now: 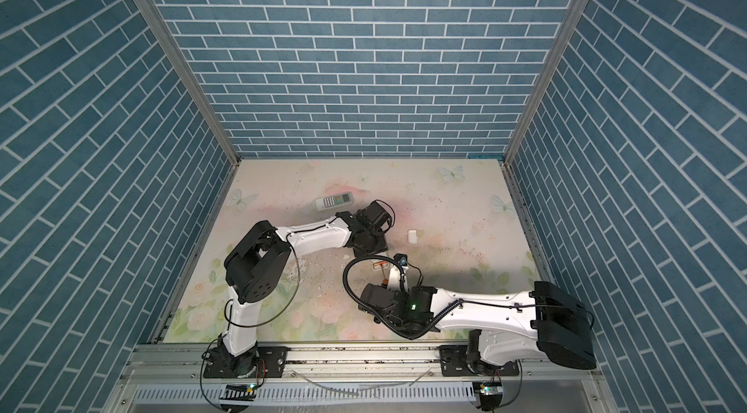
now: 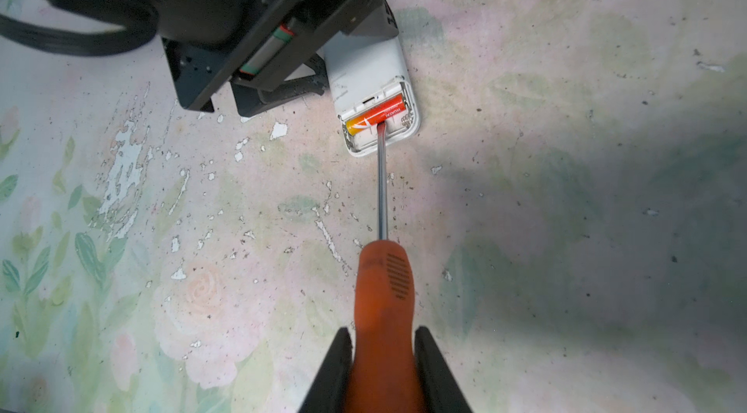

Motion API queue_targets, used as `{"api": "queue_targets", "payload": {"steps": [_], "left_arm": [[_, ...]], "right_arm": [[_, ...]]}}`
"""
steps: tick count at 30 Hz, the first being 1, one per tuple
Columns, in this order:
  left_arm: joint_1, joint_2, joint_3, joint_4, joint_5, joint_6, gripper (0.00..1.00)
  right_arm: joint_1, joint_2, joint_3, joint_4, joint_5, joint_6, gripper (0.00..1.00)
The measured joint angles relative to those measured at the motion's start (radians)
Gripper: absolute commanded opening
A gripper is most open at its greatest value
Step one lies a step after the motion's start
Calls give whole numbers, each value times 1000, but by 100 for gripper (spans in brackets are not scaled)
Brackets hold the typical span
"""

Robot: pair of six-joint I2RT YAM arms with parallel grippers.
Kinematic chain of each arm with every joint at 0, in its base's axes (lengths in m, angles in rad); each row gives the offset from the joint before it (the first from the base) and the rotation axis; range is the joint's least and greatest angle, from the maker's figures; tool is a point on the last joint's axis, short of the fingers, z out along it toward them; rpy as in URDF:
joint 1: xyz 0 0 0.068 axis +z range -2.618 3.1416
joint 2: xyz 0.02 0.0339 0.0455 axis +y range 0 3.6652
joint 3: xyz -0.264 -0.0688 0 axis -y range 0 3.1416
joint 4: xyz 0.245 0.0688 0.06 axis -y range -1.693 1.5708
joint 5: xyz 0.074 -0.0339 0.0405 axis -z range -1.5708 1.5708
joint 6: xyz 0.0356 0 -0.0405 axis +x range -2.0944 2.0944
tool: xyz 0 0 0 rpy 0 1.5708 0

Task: Unload the batteries from the remote control

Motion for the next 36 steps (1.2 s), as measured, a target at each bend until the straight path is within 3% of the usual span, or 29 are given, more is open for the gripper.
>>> {"api": "queue_targets", "payload": {"steps": [13, 22, 36], "left_arm": [[-3, -3, -11, 28, -12, 1, 42], [-13, -5, -16, 54, 3, 2, 62], [-19, -21, -21, 73, 7, 2, 77]], "right_arm": [[-2, 34, 0, 39, 24, -3, 0], [-6, -85, 0, -66, 5, -11, 0], [11, -293, 6, -281, 3, -29, 0]]}}
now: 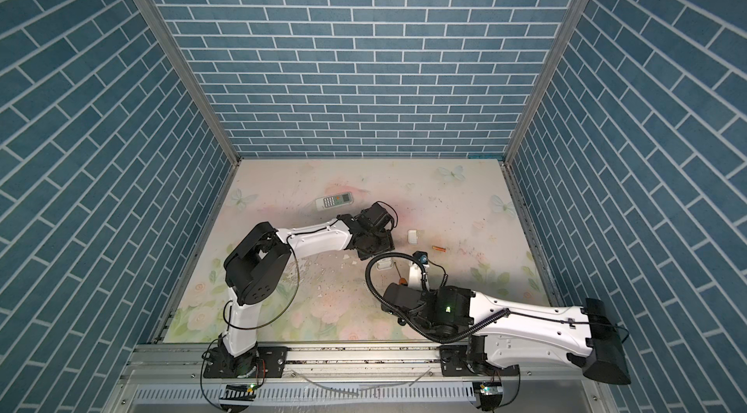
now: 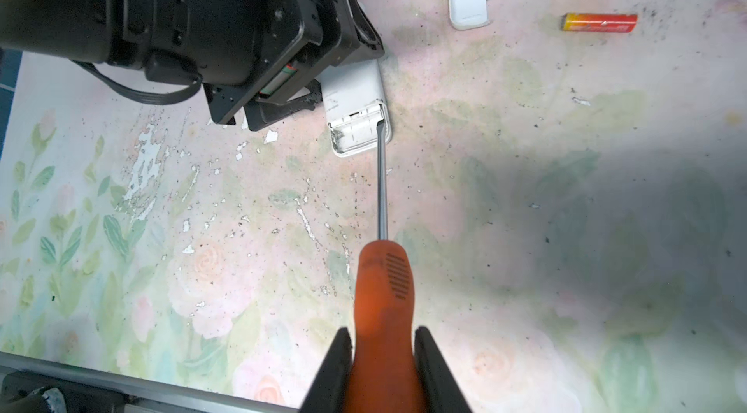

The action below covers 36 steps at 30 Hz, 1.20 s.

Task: Unload the batteries from the remote control
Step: 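Set the remote down with the left gripper while the right lowers the screwdriver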

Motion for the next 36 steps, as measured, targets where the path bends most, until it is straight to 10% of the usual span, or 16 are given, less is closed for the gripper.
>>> {"api": "queue_targets", "payload": {"steps": [16, 27, 36], "left_arm": [[-21, -256, -280, -82, -8, 1, 80], [93, -516, -344, -96, -89, 109, 81], [140, -679, -426, -87, -134, 154, 82]], "right_arm": [[-194, -169, 94, -207, 79, -158, 0], [-506, 69, 151, 4, -149, -478, 0], [-555, 287, 169, 251, -287, -653, 0]]}}
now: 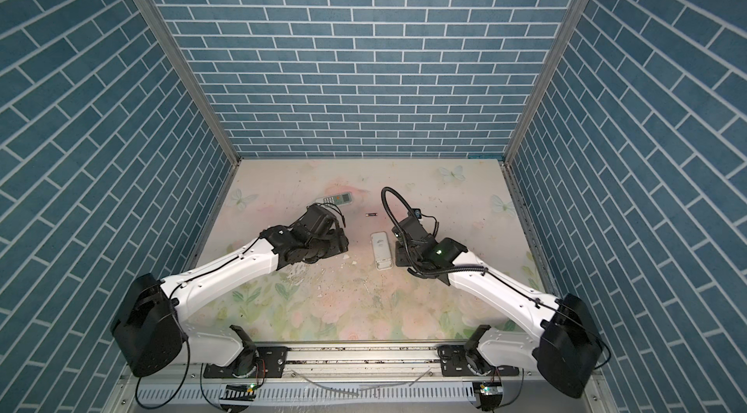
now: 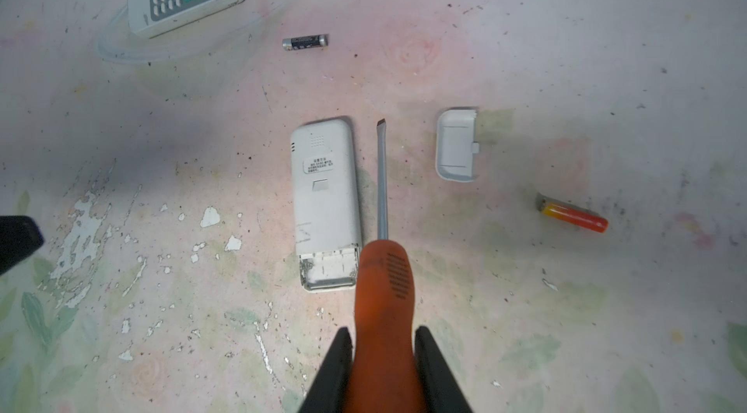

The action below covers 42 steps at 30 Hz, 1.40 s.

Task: Unload the batteries from the remote control
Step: 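Set the remote down with the left gripper while the right lowers the screwdriver, then set the screwdriver down and open the right gripper while the left arm lifts away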

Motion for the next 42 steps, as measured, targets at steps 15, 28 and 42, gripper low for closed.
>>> {"api": "queue_targets", "payload": {"steps": [15, 28, 42], "left_arm": [[14, -101, -46, -5, -46, 3, 81], [14, -98, -55, -3, -46, -3, 81], [14, -121, -69, 3, -45, -18, 80]], "right_arm": [[-4, 118, -25, 149, -9, -5, 0], [-3, 108, -111, 208, -11, 23, 0], [-3, 3, -275, 326, -35, 85, 12]]}}
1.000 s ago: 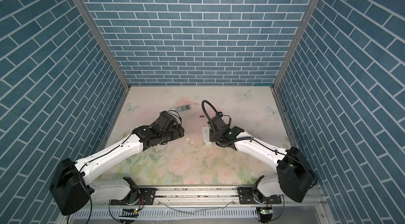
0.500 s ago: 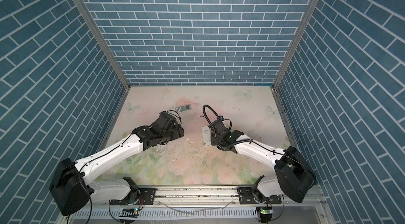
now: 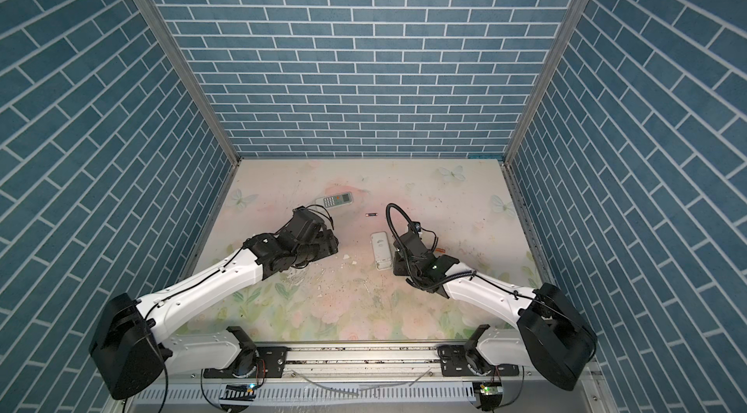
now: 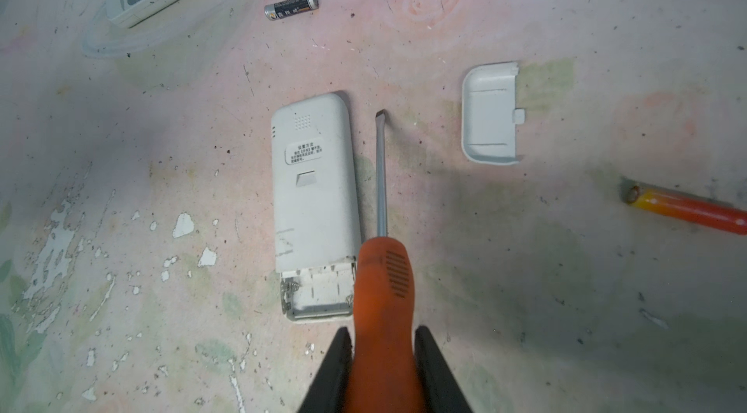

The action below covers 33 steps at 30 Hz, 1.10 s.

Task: Unload the batteries from the remote control
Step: 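Set the screwdriver down and open the right gripper while the left arm lifts away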

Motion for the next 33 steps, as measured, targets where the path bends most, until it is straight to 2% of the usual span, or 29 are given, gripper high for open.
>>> {"api": "queue_targets", "payload": {"steps": [5, 10, 14, 23, 29, 33], "left_arm": [[0, -37, -11, 0, 0, -7, 80], [0, -49, -11, 0, 0, -16, 80], [0, -59, -15, 0, 0, -21, 80], [0, -71, -30, 0, -1, -21, 80], [0, -87, -43, -3, -2, -21, 81], [0, -87, -44, -4, -3, -21, 82]], "right_arm": [[3, -17, -24, 13, -8, 14, 23], [10, -25, -43, 17, -18, 30, 28], [23, 2, -89, -86, -49, 61, 34], [55, 16, -98, -114, -46, 94, 36], [70, 39, -71, -132, -42, 100, 48], [79, 62, -40, -175, -40, 99, 50]]}}
